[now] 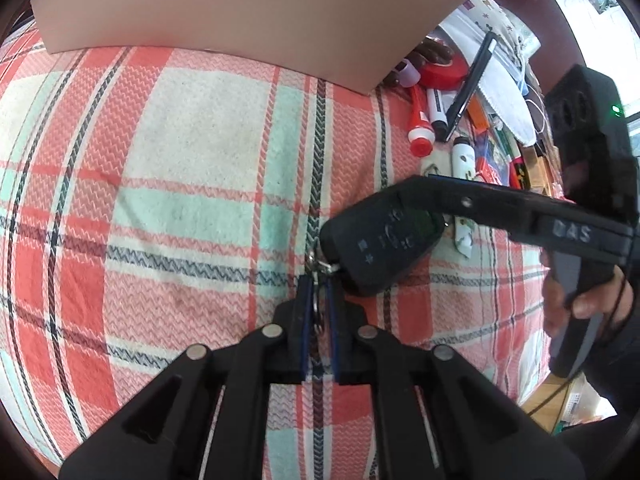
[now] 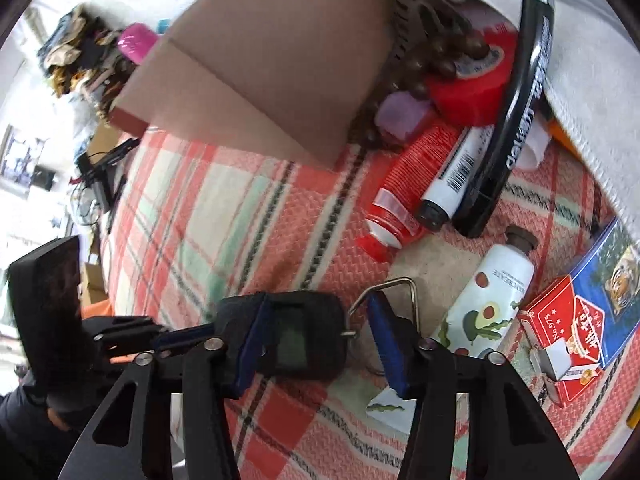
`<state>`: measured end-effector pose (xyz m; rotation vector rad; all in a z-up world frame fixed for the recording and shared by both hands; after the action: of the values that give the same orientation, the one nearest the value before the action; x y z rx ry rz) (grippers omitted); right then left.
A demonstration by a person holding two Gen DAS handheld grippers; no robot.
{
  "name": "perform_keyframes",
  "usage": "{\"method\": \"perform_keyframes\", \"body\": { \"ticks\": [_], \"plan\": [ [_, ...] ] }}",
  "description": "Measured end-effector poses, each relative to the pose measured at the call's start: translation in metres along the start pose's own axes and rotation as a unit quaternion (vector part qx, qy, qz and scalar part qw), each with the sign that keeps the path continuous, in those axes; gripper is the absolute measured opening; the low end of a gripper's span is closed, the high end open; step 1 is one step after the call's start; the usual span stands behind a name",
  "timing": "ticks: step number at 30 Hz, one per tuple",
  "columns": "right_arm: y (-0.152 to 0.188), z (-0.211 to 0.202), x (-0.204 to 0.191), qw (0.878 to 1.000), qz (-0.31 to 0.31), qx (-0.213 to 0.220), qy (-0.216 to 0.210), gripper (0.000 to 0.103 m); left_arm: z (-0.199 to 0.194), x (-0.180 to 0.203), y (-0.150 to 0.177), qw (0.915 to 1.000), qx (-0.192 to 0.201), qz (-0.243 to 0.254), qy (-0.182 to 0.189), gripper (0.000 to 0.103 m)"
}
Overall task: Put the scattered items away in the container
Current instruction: 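Grasp the scale's metal hook with the right tool while the left tool releases the body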
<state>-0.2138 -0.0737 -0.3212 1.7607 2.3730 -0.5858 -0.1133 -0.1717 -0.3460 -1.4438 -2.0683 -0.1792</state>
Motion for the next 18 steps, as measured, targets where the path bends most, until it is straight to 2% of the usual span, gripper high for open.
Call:
{"method": "perform_keyframes", "body": {
  "ticks": [4, 11, 14, 18],
  "plan": [
    [-0.004, 0.001, 0.003, 1.000, 0.024, -0.001, 0.001, 0.048, 0.002, 0.002, 0.000, 0.9999, -0.005, 0.004, 0.010, 0.017],
    [-0.011, 0.006, 0.000, 0.999, 0.037, 0.005, 0.030, 0.041, 0.001, 0.003, 0.003, 0.9996, -0.008, 0.017, 0.018, 0.026],
    [-0.011, 0.007, 0.001, 0.998, 0.042, 0.009, 0.034, 0.038, 0.004, 0.005, 0.006, 0.9996, 0.003, 0.021, 0.019, 0.026],
    [-0.010, 0.000, 0.014, 0.996, 0.093, 0.011, 0.010, 0.028, -0.002, 0.001, 0.006, 0.9997, 0.013, 0.003, 0.021, 0.022]
  ]
}}
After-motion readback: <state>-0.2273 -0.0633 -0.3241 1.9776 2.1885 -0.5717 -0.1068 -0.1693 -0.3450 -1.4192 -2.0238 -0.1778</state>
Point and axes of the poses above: each gripper's, at about its wrist camera, not at the fingertips, and z roughly the way its jaws point, x to its right, y to its underside, the point moved 1 cm from there along z, roughly the way its jaws point, and after that the axes turned 10 degrees about y, right-handed, at the moved point
